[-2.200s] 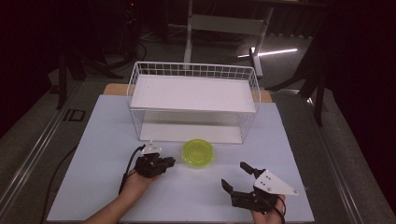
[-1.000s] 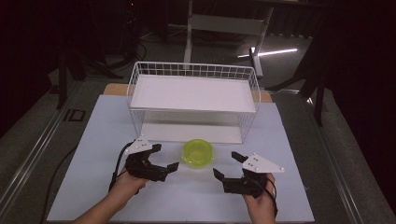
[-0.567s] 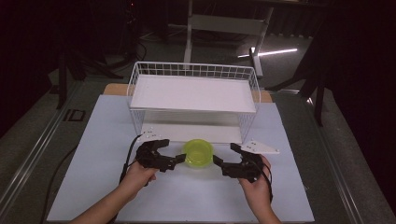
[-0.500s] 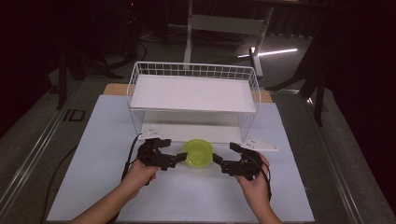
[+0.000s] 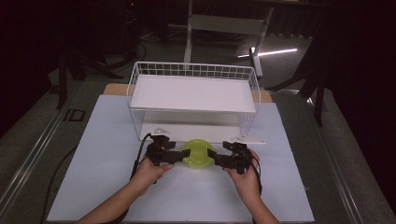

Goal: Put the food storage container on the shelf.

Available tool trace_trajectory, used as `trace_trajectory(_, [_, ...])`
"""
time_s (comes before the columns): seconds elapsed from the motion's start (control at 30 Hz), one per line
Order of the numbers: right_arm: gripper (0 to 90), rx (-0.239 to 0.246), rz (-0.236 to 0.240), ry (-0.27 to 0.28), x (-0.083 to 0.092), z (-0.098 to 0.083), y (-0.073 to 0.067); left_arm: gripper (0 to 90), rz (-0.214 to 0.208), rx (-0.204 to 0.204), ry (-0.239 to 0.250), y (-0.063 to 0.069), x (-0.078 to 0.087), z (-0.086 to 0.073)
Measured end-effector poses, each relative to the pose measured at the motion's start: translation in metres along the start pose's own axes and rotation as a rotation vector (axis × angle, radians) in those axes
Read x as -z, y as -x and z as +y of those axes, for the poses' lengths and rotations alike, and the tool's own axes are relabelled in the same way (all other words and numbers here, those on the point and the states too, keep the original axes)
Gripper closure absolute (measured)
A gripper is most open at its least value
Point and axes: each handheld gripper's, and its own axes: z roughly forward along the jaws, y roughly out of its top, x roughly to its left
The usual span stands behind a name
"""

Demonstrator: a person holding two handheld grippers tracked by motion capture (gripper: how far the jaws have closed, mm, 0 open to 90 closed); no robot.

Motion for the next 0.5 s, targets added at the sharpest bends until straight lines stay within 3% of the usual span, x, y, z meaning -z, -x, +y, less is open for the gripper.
trace_trajectory(0.2, [26.4, -0.024, -0.001, -0.038, -0.011, -0.003, 0.003, 32.2, -0.025, 0.059, -0.005, -0.005, -0.004, -0.003])
trace_trajectory(0.37, [33.2, -0.106, 0.019, -0.066, -0.016, -0.005, 0.005, 45.7, -0.069, 0.061, -0.018, -0.006, -0.008, -0.005])
trace_trajectory(0.47, [37.0, -0.118, 0.011, -0.077, -0.017, -0.006, 0.005, 53.0, -0.094, 0.064, -0.028, -0.006, -0.01, -0.006])
trace_trajectory(0.5, [38.3, -0.13, 0.016, -0.085, -0.018, -0.007, 0.006, 53.0, -0.125, 0.074, -0.035, -0.007, -0.01, -0.007])
